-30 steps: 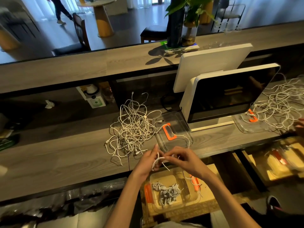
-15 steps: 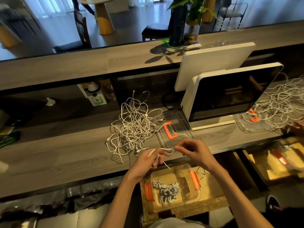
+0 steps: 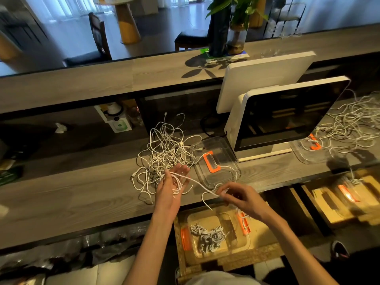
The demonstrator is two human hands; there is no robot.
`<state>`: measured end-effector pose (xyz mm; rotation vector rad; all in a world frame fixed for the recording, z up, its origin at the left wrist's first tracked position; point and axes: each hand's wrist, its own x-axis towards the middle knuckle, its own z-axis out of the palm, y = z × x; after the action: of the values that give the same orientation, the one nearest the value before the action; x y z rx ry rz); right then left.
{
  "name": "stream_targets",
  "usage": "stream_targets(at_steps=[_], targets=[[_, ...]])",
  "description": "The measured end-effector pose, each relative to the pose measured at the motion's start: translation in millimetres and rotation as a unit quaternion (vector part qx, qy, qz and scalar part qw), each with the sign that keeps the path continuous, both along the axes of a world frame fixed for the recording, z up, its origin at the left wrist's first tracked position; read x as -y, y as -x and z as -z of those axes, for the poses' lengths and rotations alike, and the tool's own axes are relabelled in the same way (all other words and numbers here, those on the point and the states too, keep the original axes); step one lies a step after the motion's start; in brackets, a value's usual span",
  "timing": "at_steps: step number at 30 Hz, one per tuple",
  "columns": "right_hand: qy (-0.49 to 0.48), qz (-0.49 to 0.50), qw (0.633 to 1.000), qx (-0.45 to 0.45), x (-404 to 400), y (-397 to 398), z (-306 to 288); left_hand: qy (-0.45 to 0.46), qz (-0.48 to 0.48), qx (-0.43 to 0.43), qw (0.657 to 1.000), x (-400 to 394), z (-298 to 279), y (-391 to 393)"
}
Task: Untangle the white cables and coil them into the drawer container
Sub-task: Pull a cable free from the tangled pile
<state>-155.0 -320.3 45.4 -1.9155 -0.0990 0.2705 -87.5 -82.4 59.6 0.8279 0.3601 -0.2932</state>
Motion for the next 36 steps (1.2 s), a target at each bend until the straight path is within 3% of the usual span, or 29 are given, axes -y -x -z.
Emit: stream_targets(at_steps=[4,7,10,13,16,22,28,32,36], targets=[[0.027,-0.097,0.994,-0.033,-12.9,8.6,4.5,-0.047,-0.017,-0.008,0.999,5.5,8.0,-1.8],[0.004,-0.141,0.989,-0.045,-22.3,7.0,-8.0,-0.168,0.013,0.018,0.986,10.6,12.9,-3.6],[-0.025,-0.133,0.991,-0.024,-28.3,0.2,-19.0,-0.298,0.088,0.049,0.949,15.3,15.3,2.0],[-0.099,-0.065,0.993,-0.019,-33.5,-5.9,-25.9,-0.344,0.178,0.043,0.921,18.3,11.7,9.1],[-0.151,0.003,0.988,0.009,-37.0,-12.5,-24.2,-0.338,0.257,0.035,0.905,21.8,5.8,16.2],[-0.137,0.101,0.984,0.051,-37.0,-25.5,-9.5,-0.222,0.327,0.006,0.918,25.3,4.6,26.5],[-0.144,0.09,0.984,0.048,-30.6,-25.8,-7.1,-0.223,0.413,0.112,0.876,17.3,-5.2,30.8],[-0.102,0.085,0.99,0.047,-17.0,-24.2,-13.8,-0.203,0.379,0.109,0.896,4.6,-1.9,25.7],[-0.057,0.079,0.995,0.035,8.7,-22.0,-11.6,-0.248,0.268,0.129,0.922,-8.7,0.2,16.5]])
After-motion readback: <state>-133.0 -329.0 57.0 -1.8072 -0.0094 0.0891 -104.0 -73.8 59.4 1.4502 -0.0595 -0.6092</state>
